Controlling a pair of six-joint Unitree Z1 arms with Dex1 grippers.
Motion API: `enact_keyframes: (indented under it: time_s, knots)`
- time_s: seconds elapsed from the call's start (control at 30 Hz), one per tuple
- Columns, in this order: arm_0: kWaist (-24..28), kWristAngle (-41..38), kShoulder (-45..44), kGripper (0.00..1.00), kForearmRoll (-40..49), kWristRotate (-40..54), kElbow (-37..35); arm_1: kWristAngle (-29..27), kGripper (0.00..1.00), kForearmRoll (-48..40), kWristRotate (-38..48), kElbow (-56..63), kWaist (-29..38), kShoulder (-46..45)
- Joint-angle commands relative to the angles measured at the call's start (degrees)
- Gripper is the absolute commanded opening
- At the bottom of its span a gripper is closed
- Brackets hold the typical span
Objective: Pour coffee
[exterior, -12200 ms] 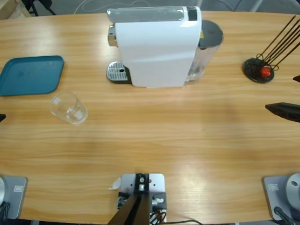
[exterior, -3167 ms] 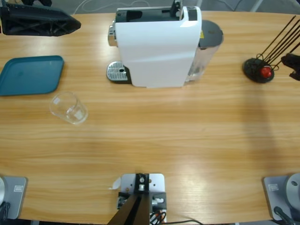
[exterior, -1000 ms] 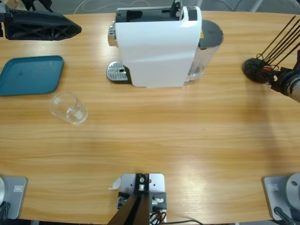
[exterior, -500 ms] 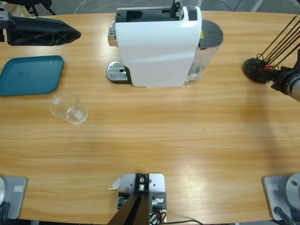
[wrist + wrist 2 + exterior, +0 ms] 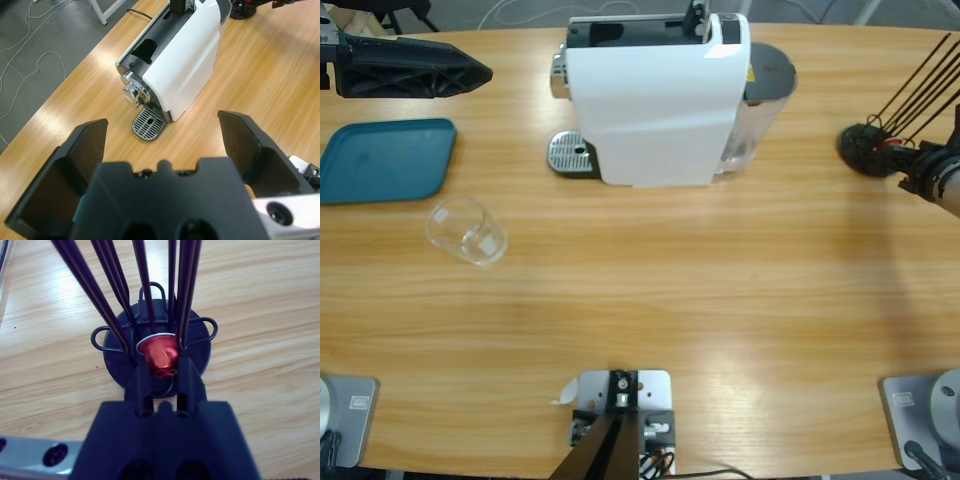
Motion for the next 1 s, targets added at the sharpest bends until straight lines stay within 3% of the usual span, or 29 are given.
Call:
enact_keyframes:
  time_s: [0.03, 0.1, 0.47, 1.0]
  knots:
    - [-0.1, 0.8, -0.7, 0.950, 0.4, -1.0, 2.1, 0.2, 0.000, -0.1, -2.0, 0.3, -0.7, -5.3]
    - [-0.2, 0.7, -0.6, 0.950, 0.3, -1.2, 2.2, 0.7, 0.000, 1.8, -2.0, 0.2, -0.7, -8.2]
    - [-1.3, 0.5, 1.3, 0.950, -0.1, -1.6, 1.7, -1.1, 0.000, 36.7, -3.0, -16.0, 1.1, -29.8]
    - [-4.2, 0.4, 4.2, 0.950, -1.3, -3.9, -0.1, -5.9, 0.000, 59.2, -4.9, -29.5, 6.0, -43.2]
